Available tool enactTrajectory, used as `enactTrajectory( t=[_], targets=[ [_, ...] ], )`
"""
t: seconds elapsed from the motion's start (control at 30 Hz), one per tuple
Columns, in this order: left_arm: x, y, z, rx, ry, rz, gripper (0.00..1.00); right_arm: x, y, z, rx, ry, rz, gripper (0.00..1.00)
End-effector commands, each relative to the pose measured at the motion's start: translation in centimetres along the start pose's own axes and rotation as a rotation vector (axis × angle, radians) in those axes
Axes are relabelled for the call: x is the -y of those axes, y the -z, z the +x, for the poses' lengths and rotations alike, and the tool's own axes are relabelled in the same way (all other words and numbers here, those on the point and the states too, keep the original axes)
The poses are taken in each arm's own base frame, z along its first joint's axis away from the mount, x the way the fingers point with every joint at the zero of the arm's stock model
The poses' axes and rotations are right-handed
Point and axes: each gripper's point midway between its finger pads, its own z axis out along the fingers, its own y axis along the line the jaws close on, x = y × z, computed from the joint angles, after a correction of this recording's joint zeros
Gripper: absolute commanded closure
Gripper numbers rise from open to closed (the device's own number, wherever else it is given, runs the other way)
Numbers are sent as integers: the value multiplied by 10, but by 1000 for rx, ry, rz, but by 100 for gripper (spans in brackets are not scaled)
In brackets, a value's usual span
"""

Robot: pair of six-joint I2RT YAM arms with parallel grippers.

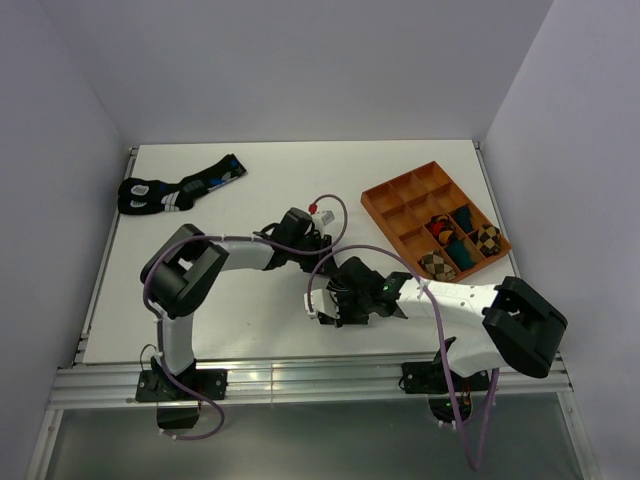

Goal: Roll the socks
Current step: Roll the sock at the center of the board.

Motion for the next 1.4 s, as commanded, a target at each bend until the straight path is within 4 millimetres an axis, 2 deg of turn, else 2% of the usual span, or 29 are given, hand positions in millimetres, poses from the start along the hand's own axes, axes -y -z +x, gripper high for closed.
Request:
enactTrajectory(
  t=[0.0, 0.13, 0.2, 0.27, 0.33, 0.37, 0.43, 0.47, 0.5, 0.57, 0.63, 0.67, 0.7, 0.73, 0.77, 0.8, 0.87, 1.1, 1.17, 1.27, 1.37],
  targets=[
    [-36, -9, 35, -104, -3, -108, 69, -7, -2, 10, -43, -29, -36, 88],
    [-39, -12, 44, -122, 24, -109, 100, -5, -1, 10, -39, -34, -26, 88],
    [-38, -10, 44, -111, 39, -108, 100, -3, 2, 6, -34, -27, -28, 88],
    [-46, -7, 42, -88, 60, -151, 100, 4, 7, 2, -20, -28, -24, 88],
    [-52, 2, 32, -40, 80, -176, 100, 7, 11, 2, -21, -34, -34, 88],
    [-63, 8, 22, -1, 109, -216, 100, 13, 14, -5, 2, -35, -42, 88],
    [-68, 19, 12, 43, 132, -237, 100, 9, 18, -4, -6, -59, -93, 88],
    [-73, 24, 6, 70, 153, -262, 100, 17, 22, -12, 12, -63, -97, 88],
    [-75, 32, -4, 108, 165, -273, 100, 9, 21, -9, -2, -92, -162, 88],
    [-81, 39, -5, 138, 193, -312, 100, 14, 23, -17, 14, -98, -195, 88],
    [-83, 46, -4, 157, 202, -324, 100, 14, 22, -10, -5, -144, -243, 88],
    [-84, 48, -4, 164, 209, -331, 100, 23, 24, -16, 7, -131, -241, 88],
    [-86, 51, -5, 176, 209, -345, 100, 18, 22, -10, -18, -161, -292, 87],
    [-90, 52, -2, 176, 215, -358, 100, 17, 22, -13, -13, -172, -323, 87],
    [-94, 54, -3, 187, 228, -371, 100, 26, 24, -22, 3, -155, -330, 87],
    [-95, 56, -4, 197, 230, -376, 100, 17, 21, -16, -35, -189, -401, 87],
    [-101, 60, -5, 222, 259, -385, 100, 21, 19, -28, -10, -196, -458, 87],
    [-96, 67, -9, 266, 266, -345, 100, 15, 13, -34, -14, -269, -615, 86],
    [-98, 70, -5, 274, 293, -353, 100, 21, 6, -31, -22, -307, -633, 86],
    [-91, 75, -2, 291, 298, -323, 99, 26, 1, -26, -53, -337, -640, 85],
    [-90, 80, -1, 304, 309, -338, 98, 30, 0, -32, -45, -357, -654, 85]
  ],
)
